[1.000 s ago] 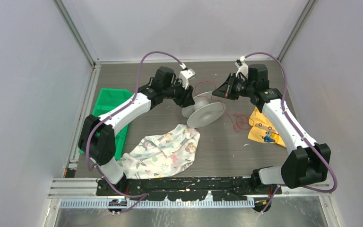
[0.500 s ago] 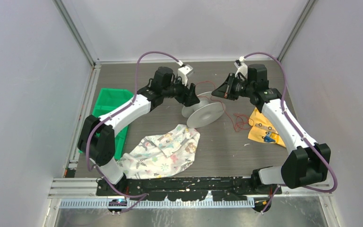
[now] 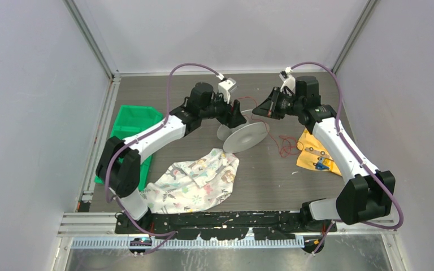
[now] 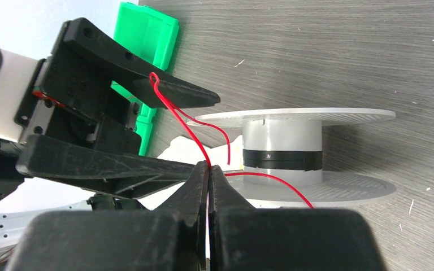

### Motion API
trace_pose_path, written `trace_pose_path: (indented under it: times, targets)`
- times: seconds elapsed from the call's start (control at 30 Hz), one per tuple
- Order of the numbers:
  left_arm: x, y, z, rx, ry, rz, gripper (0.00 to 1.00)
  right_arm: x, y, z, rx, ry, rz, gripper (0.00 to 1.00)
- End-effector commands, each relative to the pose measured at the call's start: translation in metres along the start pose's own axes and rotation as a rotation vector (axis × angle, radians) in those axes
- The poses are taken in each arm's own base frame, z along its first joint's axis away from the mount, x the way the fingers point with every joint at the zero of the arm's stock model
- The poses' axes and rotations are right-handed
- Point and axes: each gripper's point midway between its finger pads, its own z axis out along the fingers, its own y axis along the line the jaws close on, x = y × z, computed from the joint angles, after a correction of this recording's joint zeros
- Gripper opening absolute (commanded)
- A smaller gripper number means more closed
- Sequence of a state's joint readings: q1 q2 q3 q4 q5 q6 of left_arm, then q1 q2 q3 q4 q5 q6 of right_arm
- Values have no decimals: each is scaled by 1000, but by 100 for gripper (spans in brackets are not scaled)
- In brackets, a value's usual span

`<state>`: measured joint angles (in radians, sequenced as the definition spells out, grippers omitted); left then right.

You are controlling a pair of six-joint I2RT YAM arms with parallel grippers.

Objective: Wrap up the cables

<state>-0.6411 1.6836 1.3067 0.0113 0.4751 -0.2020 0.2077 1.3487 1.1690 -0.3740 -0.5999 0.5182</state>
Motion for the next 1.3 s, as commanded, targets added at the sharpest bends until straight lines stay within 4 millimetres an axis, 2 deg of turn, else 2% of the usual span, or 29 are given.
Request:
trace_pose_path:
  times: [0.0,0.27,0.47,0.67,0.8,0.9,1.03,1.13,1.27]
  targets:
    - [-20,1,10,-11,-60,47,65,-16,16,-3,-30,-38,-42,1]
    - [-21,2,20,-3,-70,40,60,-16,16,-2,-28,-32,-35,1]
    - [-25,1,22,1,-84,28,51,-15,15,-1,-26,-26,-33,0]
    - [-29,-3,22,20,-99,16,55,-14,13,1,-22,-19,-31,1]
    - [-24,-1,24,22,-85,11,54,-13,12,1,-18,-14,-27,1]
    - [-19,0,27,25,-56,7,47,-12,12,1,-17,-12,-28,1]
    - [-6,3,31,23,-5,-3,45,-12,10,2,-11,-6,-21,1]
    - [-5,4,31,22,-7,0,44,-12,10,2,-7,-7,-25,0]
    - [-6,5,30,15,-19,15,38,-11,9,3,-6,-1,-22,1]
